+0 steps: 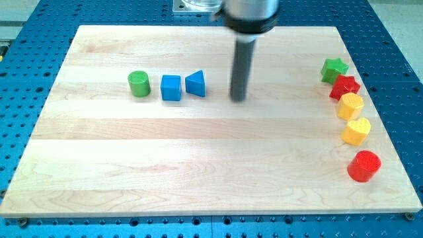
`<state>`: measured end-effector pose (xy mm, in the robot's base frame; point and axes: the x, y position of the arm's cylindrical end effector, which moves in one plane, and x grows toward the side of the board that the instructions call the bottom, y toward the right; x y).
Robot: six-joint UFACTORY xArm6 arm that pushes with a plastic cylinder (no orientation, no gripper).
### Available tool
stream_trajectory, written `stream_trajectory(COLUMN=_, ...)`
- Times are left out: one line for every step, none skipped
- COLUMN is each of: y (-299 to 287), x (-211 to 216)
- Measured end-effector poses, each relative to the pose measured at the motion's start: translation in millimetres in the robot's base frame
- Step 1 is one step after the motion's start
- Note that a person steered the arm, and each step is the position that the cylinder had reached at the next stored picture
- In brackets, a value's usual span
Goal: Move the blue blocks away from each other
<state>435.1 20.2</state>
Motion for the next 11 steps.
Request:
stream_trajectory(y=-81.5, x=26.8)
stream_trajectory(y=-133.0, x=15.9)
stream_trajectory(y=-133.0, x=4.9)
stream_trajectory(y=-129.9, x=-9.4)
stream_trajectory(y=-122.8, x=-9.4)
stream_trajectory(y=-119.6, x=-12.7)
stream_trajectory(y=-106.6, x=-33.4)
stream_trajectory(y=-37.3, x=-43.9)
stream_trajectory(y=-24.8, x=-63.8)
stream_trajectory(y=73.9, x=-77.5)
stream_trajectory(y=101.0, x=-99.6)
